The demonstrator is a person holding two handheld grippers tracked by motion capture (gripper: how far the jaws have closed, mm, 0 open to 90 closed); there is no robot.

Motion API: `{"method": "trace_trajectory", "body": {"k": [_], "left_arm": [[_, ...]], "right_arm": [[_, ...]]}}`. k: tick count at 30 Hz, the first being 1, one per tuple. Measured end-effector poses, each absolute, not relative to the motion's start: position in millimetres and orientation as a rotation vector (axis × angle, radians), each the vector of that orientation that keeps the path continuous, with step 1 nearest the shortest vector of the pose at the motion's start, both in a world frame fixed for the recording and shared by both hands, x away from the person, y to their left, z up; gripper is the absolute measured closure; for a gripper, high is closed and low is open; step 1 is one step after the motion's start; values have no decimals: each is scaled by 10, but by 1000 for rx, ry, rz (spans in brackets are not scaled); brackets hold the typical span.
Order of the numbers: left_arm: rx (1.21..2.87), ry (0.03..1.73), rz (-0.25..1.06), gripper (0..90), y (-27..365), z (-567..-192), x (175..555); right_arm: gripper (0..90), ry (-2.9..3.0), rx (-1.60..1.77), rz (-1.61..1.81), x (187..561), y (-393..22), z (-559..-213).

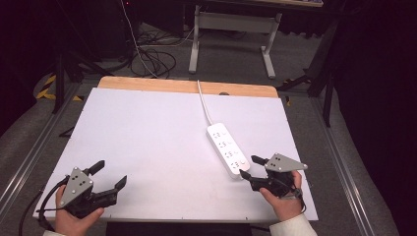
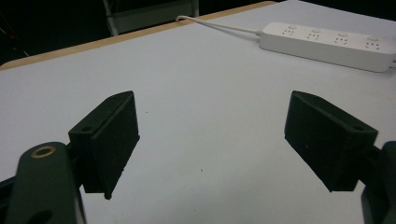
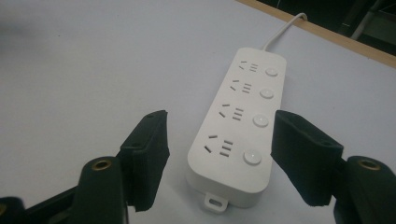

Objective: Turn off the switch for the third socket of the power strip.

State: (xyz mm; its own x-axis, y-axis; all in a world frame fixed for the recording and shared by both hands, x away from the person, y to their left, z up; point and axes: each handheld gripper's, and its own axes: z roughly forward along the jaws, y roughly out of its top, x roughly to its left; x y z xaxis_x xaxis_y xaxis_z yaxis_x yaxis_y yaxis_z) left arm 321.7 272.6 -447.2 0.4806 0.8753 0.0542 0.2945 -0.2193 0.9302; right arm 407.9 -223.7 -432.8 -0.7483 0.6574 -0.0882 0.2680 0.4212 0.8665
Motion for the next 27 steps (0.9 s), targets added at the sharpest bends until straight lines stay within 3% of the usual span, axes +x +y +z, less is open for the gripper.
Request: {"method": "trace_trajectory", "body": {"k": [27], "left_arm": [[1765,1001,740,181,2728,-4484,3231]], "right_arm": [[466,2305,852,1258,4660,-2027,-4210]]}}
